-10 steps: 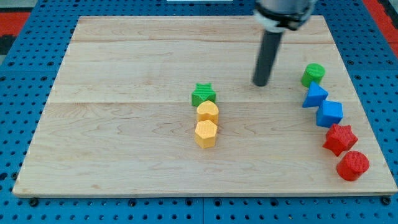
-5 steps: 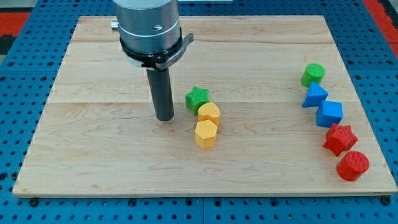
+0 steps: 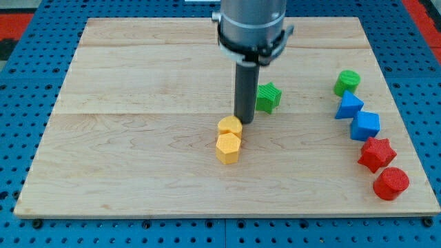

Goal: Move the green star closer to green circle

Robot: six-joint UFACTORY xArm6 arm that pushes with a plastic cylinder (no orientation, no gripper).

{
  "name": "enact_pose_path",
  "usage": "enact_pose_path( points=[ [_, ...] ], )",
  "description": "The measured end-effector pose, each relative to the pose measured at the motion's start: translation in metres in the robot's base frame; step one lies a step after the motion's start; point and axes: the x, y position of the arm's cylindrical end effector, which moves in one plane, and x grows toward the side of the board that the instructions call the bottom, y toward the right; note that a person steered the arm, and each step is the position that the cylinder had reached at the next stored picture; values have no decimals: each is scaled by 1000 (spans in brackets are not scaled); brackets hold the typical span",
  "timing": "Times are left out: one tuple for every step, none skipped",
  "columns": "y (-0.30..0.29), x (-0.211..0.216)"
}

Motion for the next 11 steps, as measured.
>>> enact_pose_path(
  points=[
    [22,-10],
    [41,-50],
    [51,-88],
    [51,-98],
    [25,-98],
    [30,-120],
    [53,-143],
    [79,-144],
    [83,-138],
    [51,-97],
    [68,-89]
  ],
)
